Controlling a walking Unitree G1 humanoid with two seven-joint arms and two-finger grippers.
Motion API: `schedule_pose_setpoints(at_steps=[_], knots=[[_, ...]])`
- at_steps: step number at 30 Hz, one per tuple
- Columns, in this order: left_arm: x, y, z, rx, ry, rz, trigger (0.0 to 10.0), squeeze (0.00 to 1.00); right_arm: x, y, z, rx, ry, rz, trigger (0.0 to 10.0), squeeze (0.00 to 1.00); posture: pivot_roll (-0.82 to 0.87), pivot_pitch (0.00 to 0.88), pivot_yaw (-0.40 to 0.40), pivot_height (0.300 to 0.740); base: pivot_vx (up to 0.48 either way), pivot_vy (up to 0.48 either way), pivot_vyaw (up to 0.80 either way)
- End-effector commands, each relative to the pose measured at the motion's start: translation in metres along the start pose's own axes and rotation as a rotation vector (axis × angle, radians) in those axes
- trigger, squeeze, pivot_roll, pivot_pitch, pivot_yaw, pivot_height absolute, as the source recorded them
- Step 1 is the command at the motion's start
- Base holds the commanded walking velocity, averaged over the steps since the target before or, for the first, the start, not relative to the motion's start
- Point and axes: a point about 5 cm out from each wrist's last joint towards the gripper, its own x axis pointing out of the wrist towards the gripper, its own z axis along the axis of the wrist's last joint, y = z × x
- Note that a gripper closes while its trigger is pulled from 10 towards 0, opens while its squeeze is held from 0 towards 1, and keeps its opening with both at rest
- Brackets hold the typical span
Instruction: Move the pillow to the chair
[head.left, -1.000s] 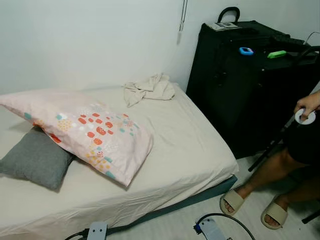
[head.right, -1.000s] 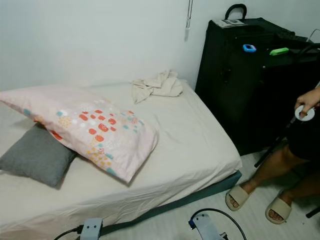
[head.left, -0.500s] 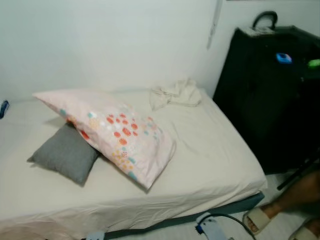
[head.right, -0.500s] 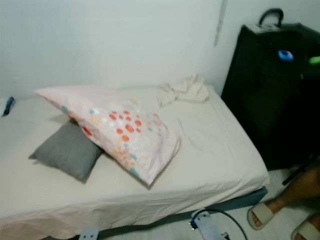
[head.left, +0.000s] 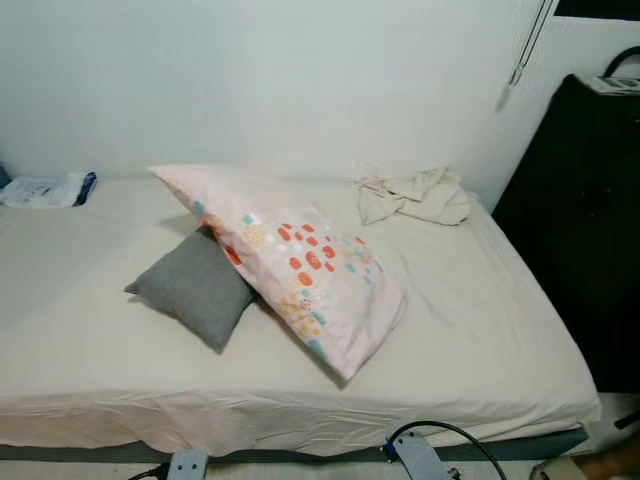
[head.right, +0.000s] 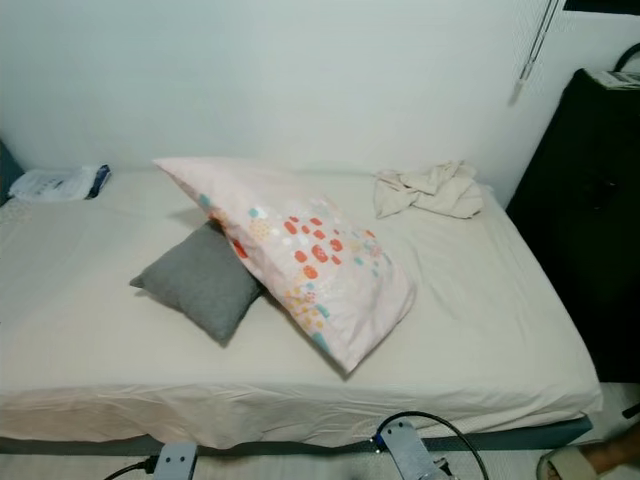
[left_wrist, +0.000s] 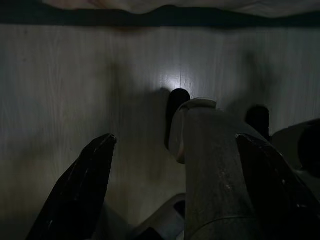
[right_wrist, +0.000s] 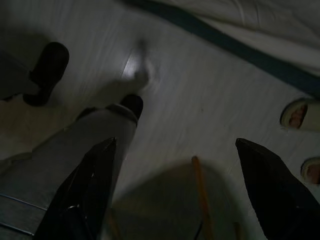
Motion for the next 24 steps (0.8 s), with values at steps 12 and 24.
schedule_pose_setpoints(at_steps=[12, 24], knots=[[0.000, -0.020, -0.011, 0.006, 0.054, -0.064, 10.0, 0.00, 0.000, 0.000, -0.009, -0.002, 0.035, -0.007, 10.0, 0.00, -0.07, 0.037, -0.046, 0.740, 0.000, 0.000, 0.00], [-0.002, -0.006, -0.016, 0.006, 0.064, -0.050, 10.0, 0.00, 0.000, 0.000, -0.011, -0.005, 0.038, -0.008, 10.0, 0.00, -0.07, 0.034, -0.046, 0.740, 0.020, 0.000, 0.00]])
